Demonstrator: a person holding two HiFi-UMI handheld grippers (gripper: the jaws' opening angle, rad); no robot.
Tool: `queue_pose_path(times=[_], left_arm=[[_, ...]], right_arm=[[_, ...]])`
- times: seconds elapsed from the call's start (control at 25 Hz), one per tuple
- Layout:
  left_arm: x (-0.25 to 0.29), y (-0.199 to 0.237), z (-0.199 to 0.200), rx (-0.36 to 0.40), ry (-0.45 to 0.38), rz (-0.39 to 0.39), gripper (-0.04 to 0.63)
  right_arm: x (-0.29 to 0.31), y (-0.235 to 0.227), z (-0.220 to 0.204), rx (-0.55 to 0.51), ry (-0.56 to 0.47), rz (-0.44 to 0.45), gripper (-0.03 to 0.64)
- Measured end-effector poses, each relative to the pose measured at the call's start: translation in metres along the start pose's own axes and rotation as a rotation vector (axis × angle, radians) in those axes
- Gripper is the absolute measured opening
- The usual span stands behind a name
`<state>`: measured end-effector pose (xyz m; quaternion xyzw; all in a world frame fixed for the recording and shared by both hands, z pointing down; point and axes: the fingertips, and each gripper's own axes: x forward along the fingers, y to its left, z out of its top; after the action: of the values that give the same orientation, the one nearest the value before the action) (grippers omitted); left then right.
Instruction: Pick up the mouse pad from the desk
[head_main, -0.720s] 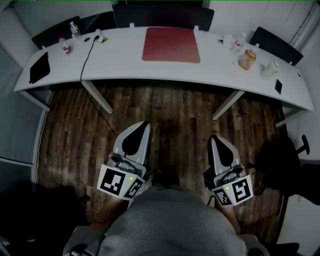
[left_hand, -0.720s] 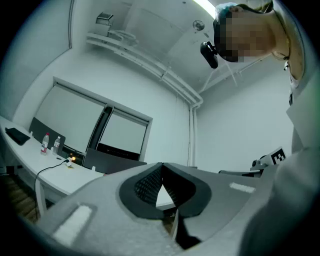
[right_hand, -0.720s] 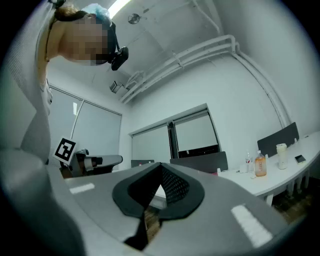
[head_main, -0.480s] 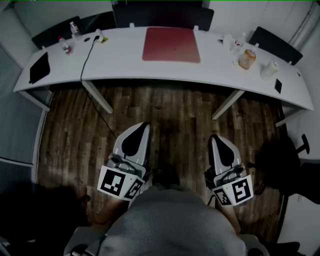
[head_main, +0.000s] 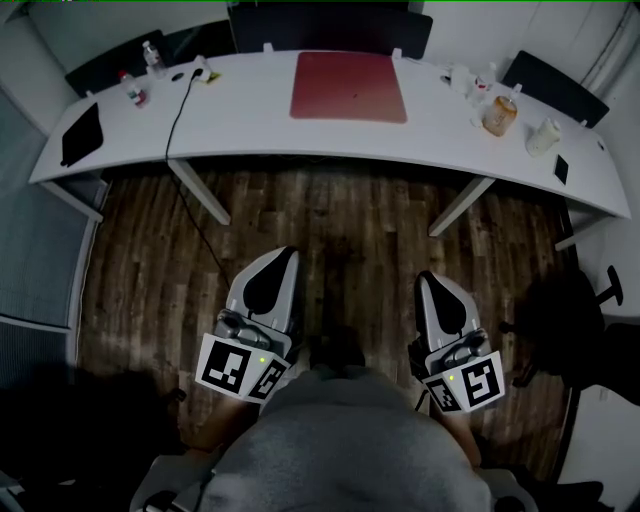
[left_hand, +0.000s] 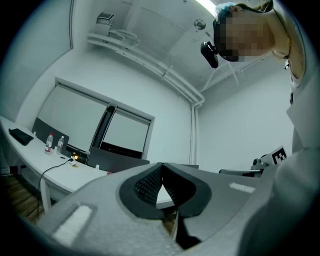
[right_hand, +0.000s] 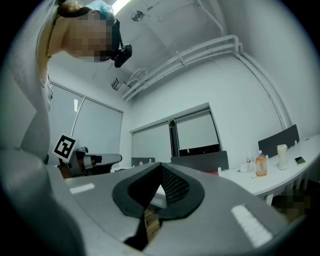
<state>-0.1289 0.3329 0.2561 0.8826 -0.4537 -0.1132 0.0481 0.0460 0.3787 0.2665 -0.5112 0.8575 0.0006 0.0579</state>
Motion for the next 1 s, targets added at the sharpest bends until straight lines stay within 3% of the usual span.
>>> queue_pose_path(times=[0.6,1.0], left_arm=[[-0.014,0.029,-0.005,-0.024,0.007,-0.017,-0.003],[-0.014,0.035,-0.015,-0.033,0.037,-0.038,-0.002]], right_arm=[[0.011,0.016,-0.01,0.031,-0.03,-0.056,0.0],[0.008,0.022,-0.02,0.011,0.011,-0.092,0.0]])
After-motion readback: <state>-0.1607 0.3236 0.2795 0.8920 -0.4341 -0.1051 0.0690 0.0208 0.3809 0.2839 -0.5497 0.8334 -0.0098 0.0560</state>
